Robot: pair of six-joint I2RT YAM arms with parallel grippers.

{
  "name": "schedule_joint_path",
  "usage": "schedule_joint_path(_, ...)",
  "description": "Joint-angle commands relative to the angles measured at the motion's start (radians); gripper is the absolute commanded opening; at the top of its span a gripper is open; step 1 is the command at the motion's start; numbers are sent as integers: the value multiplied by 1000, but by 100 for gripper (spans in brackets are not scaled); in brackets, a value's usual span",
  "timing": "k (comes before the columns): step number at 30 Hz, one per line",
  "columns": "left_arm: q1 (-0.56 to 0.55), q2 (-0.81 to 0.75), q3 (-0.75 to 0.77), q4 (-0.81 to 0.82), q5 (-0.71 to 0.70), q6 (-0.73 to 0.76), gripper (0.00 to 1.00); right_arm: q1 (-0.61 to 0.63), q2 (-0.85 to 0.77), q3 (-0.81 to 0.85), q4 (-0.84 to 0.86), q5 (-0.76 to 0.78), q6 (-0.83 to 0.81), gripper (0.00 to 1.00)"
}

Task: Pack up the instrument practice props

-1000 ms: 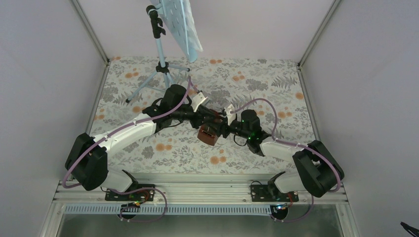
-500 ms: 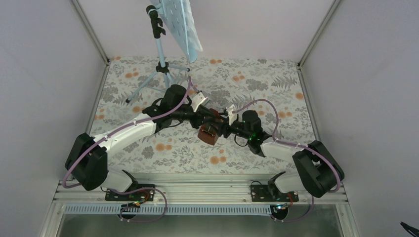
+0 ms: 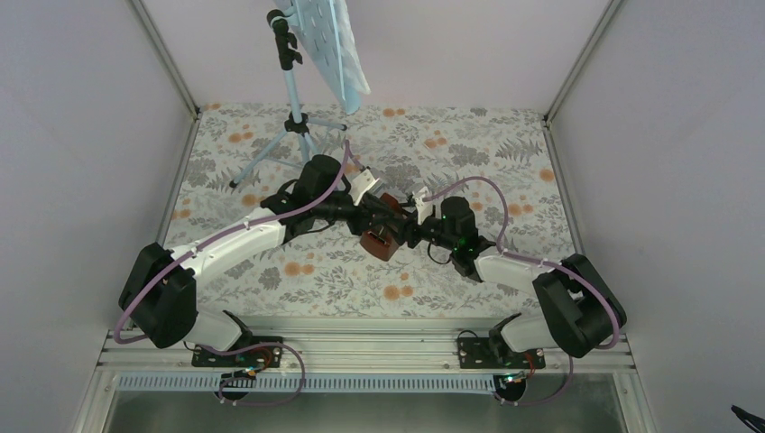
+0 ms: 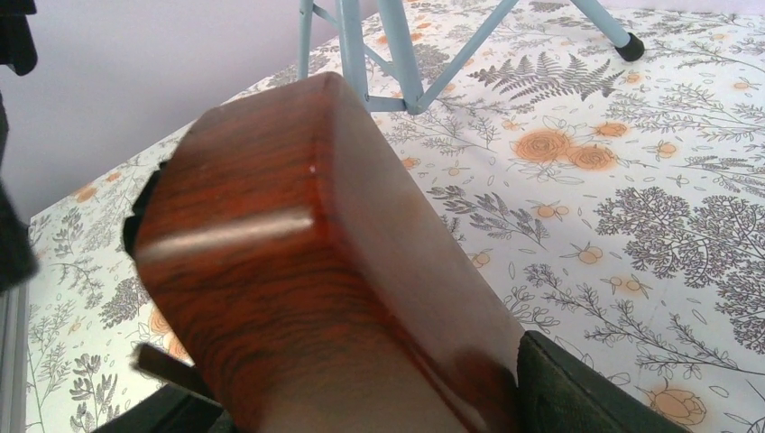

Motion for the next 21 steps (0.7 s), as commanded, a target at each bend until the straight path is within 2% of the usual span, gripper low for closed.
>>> schedule_joint_path(1,-5,-4,13,-4,5,14,24,-12,13,13,-26,15,2,67)
schedule_joint_path(9,-5,-38,1,19,-67,-25,25,-10,-2,13,-34,18,-11,76)
schedule_joint_path(13,-5,-126,-84,131,-157,-161,34,-12,7,27,-46,24,-20,78)
schedule_joint_path(17,-4,-243,-272,395,-182,-297,51,-12,6,34,-57,27,-37,81)
schedule_joint_path(21,-4,-284,-410,552,-199,-276,64,-10,4,43,-63,13,-70,85)
